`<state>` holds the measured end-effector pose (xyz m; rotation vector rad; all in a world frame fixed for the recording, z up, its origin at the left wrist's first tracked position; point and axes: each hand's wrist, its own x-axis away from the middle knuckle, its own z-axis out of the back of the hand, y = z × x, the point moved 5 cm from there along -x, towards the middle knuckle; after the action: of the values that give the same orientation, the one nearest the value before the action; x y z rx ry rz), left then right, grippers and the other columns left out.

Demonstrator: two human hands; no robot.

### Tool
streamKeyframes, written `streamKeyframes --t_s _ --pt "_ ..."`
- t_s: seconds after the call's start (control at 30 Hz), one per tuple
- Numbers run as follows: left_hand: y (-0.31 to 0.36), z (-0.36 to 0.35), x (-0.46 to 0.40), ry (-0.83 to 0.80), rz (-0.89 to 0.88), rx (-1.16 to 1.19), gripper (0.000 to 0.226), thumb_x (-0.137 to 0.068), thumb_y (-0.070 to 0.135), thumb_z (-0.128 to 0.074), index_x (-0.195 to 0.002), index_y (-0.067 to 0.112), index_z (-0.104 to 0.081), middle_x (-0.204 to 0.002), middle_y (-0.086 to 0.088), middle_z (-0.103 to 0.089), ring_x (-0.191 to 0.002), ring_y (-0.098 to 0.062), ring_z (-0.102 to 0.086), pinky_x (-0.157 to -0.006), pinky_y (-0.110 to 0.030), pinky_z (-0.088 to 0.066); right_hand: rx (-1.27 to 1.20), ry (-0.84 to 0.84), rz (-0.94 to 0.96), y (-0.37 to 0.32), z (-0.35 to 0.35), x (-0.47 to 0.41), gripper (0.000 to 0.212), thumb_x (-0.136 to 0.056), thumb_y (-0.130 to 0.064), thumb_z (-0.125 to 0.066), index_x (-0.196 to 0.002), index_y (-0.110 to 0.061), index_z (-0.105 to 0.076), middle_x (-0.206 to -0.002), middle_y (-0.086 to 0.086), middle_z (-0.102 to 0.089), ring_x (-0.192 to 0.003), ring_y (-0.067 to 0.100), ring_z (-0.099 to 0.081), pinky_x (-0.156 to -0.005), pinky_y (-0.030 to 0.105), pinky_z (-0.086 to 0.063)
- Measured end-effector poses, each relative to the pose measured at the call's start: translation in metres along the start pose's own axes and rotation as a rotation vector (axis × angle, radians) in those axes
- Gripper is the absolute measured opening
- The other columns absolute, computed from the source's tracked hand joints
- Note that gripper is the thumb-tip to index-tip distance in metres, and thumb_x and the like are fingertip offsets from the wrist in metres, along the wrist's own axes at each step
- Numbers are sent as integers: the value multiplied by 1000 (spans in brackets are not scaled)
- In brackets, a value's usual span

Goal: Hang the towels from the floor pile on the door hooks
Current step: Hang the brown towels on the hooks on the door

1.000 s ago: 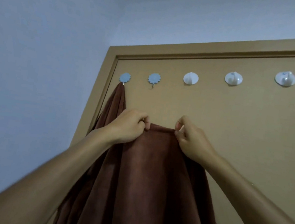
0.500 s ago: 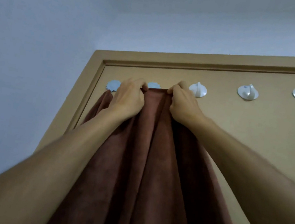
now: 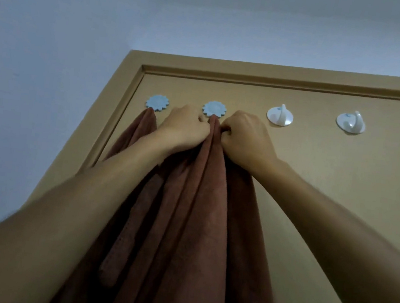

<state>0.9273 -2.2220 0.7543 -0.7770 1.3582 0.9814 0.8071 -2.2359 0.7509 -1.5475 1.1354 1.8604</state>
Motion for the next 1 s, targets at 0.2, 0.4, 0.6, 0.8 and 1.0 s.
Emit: streamKeyframes --t_s 0.2,0.4,0.6,0.8,1.0 --pt "15 15 19 -169 -3 -23 29 -91 17 -39 -72 7 -59 -79 -11 -62 -80 -30 -58 -69 -40 -49 -241 1 -62 -8 6 16 42 -94 -28 -38 -55 -14 -43 -60 4 -49 -65 24 -48 -53 33 -30" --pt "4 -15 73 -227 -15 -122 51 -100 15 -33 -149 9 -22 -156 -9 -23 -144 -19 -21 -119 -34 -19 -226 -253 -67 -21 -19 63 54 -98 -26 -33 -146 -3 -24 -155 17 -22 -143 27 -22 -117 39 -19" --pt "6 -21 152 -142 53 -119 55 -101 14 -30 -151 12 -8 -161 -3 -2 -147 -15 -9 -116 -28 -15 -256 -235 -40 -41 -19 132 57 -99 -22 -31 -149 -4 -12 -158 18 -4 -147 27 -4 -120 34 -6" --pt "14 -21 226 -258 111 -180 66 -97 14 -34 -151 22 4 -160 -1 2 -147 -17 -11 -117 -38 -25 -325 -284 -5 -63 -9 208 57 -99 -21 -28 -150 -2 -9 -158 17 5 -148 27 7 -122 34 -1" --pt "31 -20 272 -423 169 -351 78 -91 10 -41 -151 18 8 -160 -7 9 -148 -23 7 -120 -43 -13 -346 -458 36 -70 11 261 57 -97 -12 -32 -148 3 -11 -157 20 4 -147 30 5 -122 35 1"
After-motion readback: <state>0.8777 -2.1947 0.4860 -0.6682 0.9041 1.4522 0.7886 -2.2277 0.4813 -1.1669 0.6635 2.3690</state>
